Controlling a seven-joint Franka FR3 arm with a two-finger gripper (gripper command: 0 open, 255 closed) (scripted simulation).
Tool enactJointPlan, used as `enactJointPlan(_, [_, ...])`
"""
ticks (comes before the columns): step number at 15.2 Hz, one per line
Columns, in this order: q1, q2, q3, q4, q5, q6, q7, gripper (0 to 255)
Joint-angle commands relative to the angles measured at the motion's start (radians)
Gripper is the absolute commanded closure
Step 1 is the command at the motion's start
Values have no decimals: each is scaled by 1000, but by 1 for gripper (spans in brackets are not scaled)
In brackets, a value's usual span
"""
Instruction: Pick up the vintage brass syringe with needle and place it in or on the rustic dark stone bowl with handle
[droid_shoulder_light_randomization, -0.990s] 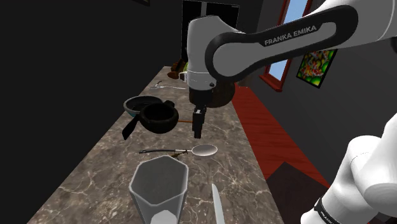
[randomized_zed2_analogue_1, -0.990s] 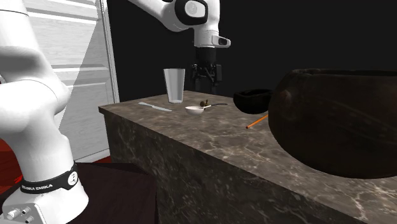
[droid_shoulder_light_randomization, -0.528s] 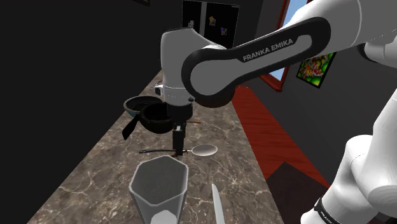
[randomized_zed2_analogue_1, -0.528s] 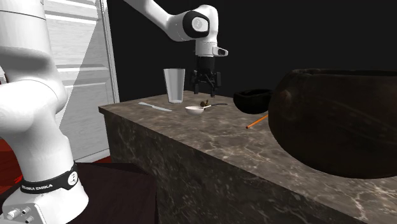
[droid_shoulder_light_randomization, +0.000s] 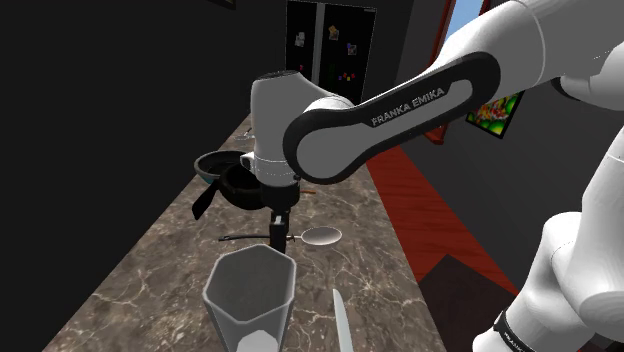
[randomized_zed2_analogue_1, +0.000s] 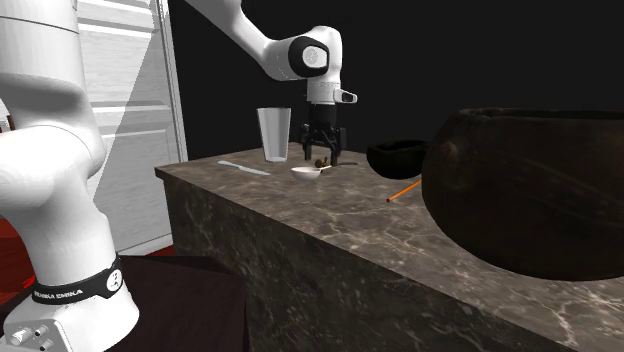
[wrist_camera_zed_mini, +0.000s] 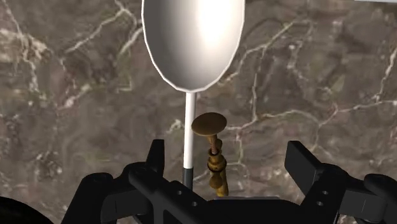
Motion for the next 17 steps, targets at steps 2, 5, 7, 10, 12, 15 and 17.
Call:
enactJointPlan(2, [0,2,-1,-4,-1,7,0,0])
enactJointPlan(5, [0,2,-1,-4,-1,7,0,0])
enactJointPlan(7, [0,2,-1,-4,-1,7,-1,255])
enactJointPlan(10, [0,2,-1,-4,-1,7,-1,255])
enactJointPlan(12, [0,2,0,-4,-1,6,0,255])
enactJointPlan(15, [0,2,0,-5,-1,7,0,255])
enactJointPlan(17, [-1,-3,0,3,1,-6,-2,255])
